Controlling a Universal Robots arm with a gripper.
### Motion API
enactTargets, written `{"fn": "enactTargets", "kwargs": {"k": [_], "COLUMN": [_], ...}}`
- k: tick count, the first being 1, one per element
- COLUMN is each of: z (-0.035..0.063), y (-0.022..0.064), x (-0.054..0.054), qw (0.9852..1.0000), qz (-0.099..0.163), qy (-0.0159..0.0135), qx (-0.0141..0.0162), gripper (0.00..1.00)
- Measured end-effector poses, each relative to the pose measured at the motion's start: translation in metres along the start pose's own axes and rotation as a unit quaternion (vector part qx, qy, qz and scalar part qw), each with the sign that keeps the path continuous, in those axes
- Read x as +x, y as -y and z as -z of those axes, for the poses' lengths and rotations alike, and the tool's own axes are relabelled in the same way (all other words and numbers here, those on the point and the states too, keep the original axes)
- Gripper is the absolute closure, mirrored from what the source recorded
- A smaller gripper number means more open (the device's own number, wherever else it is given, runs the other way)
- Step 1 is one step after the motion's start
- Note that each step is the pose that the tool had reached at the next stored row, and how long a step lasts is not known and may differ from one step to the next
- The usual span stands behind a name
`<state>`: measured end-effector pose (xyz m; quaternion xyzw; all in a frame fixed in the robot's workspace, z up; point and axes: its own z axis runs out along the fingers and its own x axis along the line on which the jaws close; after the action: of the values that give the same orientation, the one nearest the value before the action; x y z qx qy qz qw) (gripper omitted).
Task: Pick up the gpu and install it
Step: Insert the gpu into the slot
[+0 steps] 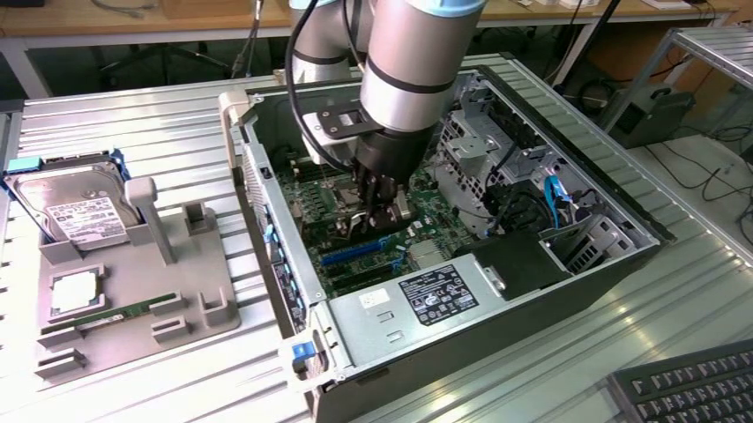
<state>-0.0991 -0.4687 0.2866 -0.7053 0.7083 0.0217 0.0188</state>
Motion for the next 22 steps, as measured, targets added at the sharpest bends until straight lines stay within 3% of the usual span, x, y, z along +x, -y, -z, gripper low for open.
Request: {"fn": "enactTargets", "kwargs": {"k": [11,12,14,16,19,20,21,22], "z": [-0.0116,-0.0140,-0.0213,-0.0241,-0.0359,-0.0279,-0.0112,-0.0059], "y": [-0.0007,-0.0008,-0.0007,-0.0017,-0.0034,-0.0034,-0.0035,-0.0035], "x": [0.001,0.001,0.001,0.000,0.001,0.000,-0.001,-0.001], "qw": [1.0000,1.0000,1.0000,1.0000,0.9999,0.9999,0.9999,0.9999], "qz": [0.000,0.000,-0.001,0.003,0.003,0.003,0.003,0.003], "qy": [-0.0001,-0.0021,-0.0022,-0.0012,-0.0012,-0.0013,-0.0013,-0.0013], "qx": [-0.0002,-0.0048,-0.0091,-0.0095,-0.0106,-0.0107,-0.0107,-0.0107], "gripper": [0.74,0.74,0.74,0.74,0.74,0.66,0.66,0.66]}}
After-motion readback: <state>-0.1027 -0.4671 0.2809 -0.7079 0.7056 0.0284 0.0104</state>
